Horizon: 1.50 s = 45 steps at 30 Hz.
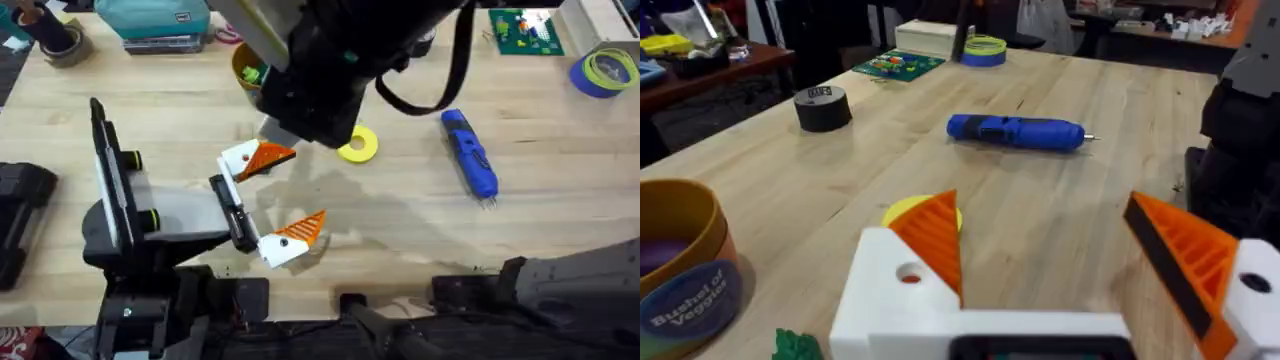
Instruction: Pick up the gripper from the table and insert it into the empty holder that is missing its gripper. Then pick up a screw, insert it into the mounting hole, and use the screwdriver to tighten it. Finally, clean up the table by picking up the vegetable and placing it into the bucket.
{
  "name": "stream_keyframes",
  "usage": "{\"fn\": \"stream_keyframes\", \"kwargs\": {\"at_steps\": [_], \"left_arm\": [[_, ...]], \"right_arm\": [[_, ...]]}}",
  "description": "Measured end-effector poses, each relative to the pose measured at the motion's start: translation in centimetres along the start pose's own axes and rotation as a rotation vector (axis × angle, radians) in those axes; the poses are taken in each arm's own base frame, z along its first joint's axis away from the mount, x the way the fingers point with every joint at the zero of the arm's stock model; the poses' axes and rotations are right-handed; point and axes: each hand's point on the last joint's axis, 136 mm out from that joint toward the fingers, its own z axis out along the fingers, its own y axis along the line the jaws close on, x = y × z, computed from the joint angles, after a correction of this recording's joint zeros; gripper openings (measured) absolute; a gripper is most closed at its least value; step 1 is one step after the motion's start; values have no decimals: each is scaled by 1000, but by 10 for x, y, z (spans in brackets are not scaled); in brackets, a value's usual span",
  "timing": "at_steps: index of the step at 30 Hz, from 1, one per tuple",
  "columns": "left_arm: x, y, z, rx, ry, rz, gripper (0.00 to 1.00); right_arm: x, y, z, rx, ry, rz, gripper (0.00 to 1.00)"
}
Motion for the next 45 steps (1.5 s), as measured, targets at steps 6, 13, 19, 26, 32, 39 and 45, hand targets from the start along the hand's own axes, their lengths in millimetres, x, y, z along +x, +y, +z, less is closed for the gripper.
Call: {"fn": "stream_keyframes", "kwargs": {"at_steps": [6,13,19,26,32,39,45], "left_arm": [[0,0,0,0,0,0,986],[0,0,0,0,0,0,986],[0,0,0,0,0,0,986],[0,0,0,0,0,0,986],[0,0,0,0,0,0,985],[0,0,0,0,0,0,985],[0,0,0,0,0,0,985]], "right_arm": [[-1,2,0,-11,-3,-48,6],[-5,5,0,-31,-25,-89,6],[-12,6,0,-34,-53,-116,6],[-16,5,11,-43,-47,-126,6],[-18,4,19,-47,-39,-133,6],[-19,4,27,-52,-26,-132,6],[-19,4,34,-56,-11,-131,6]]}}
